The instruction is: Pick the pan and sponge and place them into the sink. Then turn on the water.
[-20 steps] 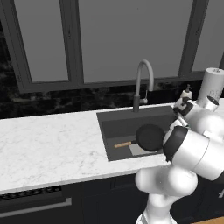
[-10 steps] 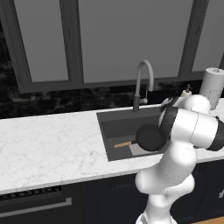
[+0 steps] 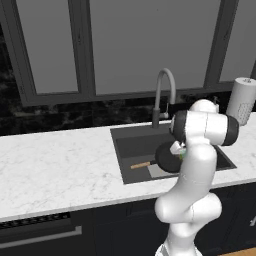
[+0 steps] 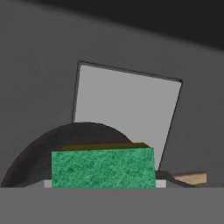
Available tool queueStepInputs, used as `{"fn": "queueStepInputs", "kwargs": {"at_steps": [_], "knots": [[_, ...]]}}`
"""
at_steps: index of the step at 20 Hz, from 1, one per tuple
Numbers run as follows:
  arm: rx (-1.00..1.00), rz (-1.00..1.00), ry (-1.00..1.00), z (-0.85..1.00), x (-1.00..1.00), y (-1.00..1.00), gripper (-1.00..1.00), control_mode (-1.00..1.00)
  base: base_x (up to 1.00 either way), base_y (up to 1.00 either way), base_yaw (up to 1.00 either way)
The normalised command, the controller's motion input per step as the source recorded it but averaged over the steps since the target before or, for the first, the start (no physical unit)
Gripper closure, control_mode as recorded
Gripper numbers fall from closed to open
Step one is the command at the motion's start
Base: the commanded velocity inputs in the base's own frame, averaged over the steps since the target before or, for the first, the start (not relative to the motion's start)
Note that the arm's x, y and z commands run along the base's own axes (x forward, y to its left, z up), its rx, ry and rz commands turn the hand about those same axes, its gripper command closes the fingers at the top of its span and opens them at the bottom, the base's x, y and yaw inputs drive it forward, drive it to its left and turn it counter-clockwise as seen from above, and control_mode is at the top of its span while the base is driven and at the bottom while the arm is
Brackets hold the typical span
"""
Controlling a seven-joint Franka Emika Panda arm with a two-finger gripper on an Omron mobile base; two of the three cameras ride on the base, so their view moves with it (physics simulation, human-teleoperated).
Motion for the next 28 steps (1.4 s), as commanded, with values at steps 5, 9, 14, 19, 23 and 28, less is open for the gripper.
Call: {"fn": "queueStepInputs", "kwargs": {"at_steps": [5, 9, 14, 19, 23, 28], "knots": [[0.00, 0.00, 0.10, -0.53, 0.60, 0.00, 1.00, -1.00, 0.00, 0.00, 0.00], [0.00, 0.00, 0.00, -0.51, 0.62, 0.00, 1.00, -1.00, 0.00, 0.00, 0.00], [0.00, 0.00, 0.00, -0.51, 0.60, 0.00, 1.00, -1.00, 0.00, 0.00, 0.00], [0.00, 0.00, 0.00, -0.46, 0.35, -0.01, 1.00, -1.00, 0.00, 0.00, 0.00], [0.00, 0.00, 0.00, -0.42, 0.17, -0.01, 1.00, -1.00, 0.00, 0.00, 0.00], [0.01, 0.00, -0.05, -0.25, 0.05, 0.00, -1.00, -1.00, 0.00, 0.00, 0.00]]}}
